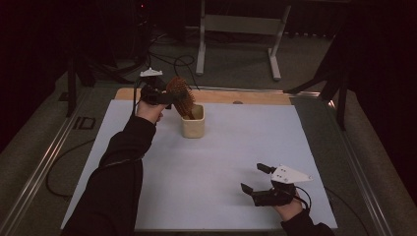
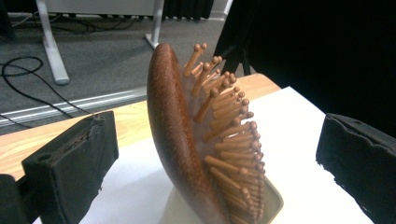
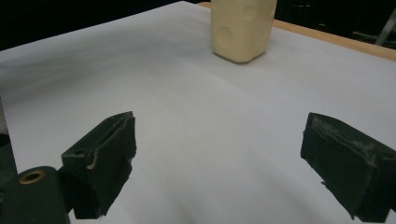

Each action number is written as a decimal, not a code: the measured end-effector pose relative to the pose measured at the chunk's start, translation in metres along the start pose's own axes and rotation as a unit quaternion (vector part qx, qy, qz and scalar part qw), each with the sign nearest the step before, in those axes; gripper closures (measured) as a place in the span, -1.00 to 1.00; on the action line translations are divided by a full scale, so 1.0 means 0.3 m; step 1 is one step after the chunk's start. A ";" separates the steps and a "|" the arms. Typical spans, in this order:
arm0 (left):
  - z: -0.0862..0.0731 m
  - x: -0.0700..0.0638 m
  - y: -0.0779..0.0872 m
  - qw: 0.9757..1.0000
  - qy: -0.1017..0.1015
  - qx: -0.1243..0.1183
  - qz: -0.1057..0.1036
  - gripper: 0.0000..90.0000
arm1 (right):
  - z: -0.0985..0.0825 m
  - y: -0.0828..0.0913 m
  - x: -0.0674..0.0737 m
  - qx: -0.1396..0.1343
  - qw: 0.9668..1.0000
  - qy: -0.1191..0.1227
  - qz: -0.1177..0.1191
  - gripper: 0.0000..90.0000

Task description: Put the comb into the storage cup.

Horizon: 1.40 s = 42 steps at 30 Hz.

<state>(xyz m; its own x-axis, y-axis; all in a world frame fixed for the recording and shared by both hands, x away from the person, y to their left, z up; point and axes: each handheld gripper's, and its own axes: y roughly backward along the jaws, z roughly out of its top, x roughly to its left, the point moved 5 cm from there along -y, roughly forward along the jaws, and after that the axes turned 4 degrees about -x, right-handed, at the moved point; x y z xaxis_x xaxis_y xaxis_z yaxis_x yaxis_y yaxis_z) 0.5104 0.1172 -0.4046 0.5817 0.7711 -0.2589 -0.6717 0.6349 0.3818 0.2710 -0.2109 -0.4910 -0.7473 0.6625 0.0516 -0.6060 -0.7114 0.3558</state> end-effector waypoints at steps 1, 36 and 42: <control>-0.001 0.001 0.001 1.000 -0.002 0.002 0.000 -1.00 | 0.000 0.000 0.000 0.000 1.000 0.000 0.001 -0.77; -0.109 0.000 0.158 0.996 -0.080 0.009 -0.038 -1.00 | -0.001 -0.002 0.001 0.003 1.000 -0.001 0.000 -0.77; -0.144 0.003 0.187 0.995 -0.081 0.008 -0.048 -1.00 | -0.001 -0.004 0.001 0.004 1.000 0.000 0.000 -0.77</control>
<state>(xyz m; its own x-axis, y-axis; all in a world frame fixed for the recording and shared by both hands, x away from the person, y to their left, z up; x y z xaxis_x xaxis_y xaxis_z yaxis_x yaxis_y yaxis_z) 0.4534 0.1557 -0.4218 0.7107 0.6876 -0.1487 -0.6023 0.7040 0.3762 0.2714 -0.2098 -0.4915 -0.7471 0.6628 0.0507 -0.6043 -0.7089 0.3638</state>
